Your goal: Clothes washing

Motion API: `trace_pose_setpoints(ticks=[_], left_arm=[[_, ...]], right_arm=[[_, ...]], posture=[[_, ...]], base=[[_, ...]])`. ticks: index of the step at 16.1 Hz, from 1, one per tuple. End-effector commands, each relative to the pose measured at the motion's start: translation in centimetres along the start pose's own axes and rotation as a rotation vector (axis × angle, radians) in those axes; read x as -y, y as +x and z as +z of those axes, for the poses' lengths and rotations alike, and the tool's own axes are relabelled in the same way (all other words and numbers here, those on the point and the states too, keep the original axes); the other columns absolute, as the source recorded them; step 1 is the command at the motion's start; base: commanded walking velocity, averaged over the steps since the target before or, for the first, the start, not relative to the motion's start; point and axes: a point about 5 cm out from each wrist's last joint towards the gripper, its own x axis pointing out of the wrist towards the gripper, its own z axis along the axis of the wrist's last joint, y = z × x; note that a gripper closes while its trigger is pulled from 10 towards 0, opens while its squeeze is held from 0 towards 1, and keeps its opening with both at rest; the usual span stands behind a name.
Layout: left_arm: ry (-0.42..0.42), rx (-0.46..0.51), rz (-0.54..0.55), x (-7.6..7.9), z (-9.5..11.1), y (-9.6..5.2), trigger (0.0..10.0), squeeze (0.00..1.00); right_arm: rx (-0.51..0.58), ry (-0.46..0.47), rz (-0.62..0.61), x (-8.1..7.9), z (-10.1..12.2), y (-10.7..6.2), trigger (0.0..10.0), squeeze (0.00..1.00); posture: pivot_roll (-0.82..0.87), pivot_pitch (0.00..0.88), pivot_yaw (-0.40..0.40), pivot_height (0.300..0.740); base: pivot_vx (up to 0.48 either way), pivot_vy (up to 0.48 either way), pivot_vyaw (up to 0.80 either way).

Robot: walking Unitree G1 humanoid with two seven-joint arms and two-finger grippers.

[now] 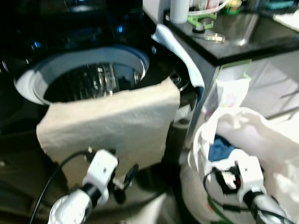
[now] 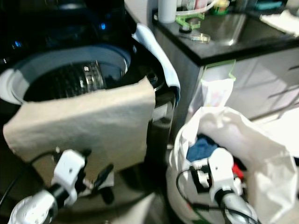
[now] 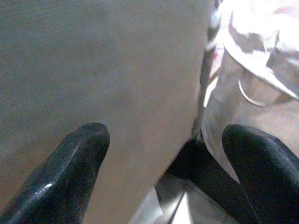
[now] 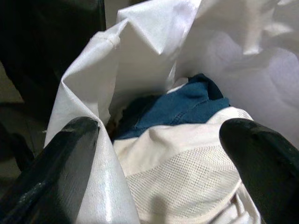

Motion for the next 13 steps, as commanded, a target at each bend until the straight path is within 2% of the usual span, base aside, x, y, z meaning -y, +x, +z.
trace_pose_setpoints(ticks=[1,3,5,7,9,10,13], left_arm=[[0.053,-0.023,-0.036,0.5,-0.3,-0.4,10.0,0.0],[0.096,-0.053,-0.02,0.4,-1.2,-0.2,10.0,0.0],[0.068,-0.047,0.013,0.3,-1.9,0.7,10.0,0.0],[0.018,0.051,-0.024,1.1,-1.0,1.6,10.0,0.0],[-0.013,0.119,-0.072,1.7,-0.1,1.4,10.0,0.0],[-0.036,0.146,-0.1,1.8,0.1,1.0,10.0,0.0],[-0.03,0.183,-0.185,2.5,0.4,0.2,10.0,0.0]], right_arm=[[-0.049,-0.037,0.003,0.3,-0.9,0.3,10.0,0.0],[-0.075,-0.072,-0.014,0.6,-1.6,0.8,10.0,0.0],[-0.071,-0.069,-0.009,0.7,-1.8,1.2,10.0,0.0],[-0.022,-0.061,-0.061,1.5,-1.6,1.0,10.0,0.0],[0.073,-0.023,-0.208,3.3,-0.5,0.0,10.0,0.0],[0.157,0.039,-0.275,4.3,0.3,-1.1,10.0,0.0],[0.228,0.066,-0.323,5.1,0.6,-3.0,10.0,0.0]], posture=[[-0.02,0.05,-0.02,0.74],[-0.02,0.052,-0.028,0.74],[-0.02,0.057,-0.035,0.74],[-0.02,0.067,-0.036,0.74],[-0.03,0.076,-0.021,0.74],[-0.03,0.077,-0.015,0.74],[-0.04,0.081,0.0,0.74]], base=[[0.0,0.0,0.0],[0.0,0.0,0.0],[0.0,0.0,0.0],[0.0,0.0,0.0],[0.0,0.0,0.0],[0.0,0.0,0.0],[0.0,0.0,0.0]])
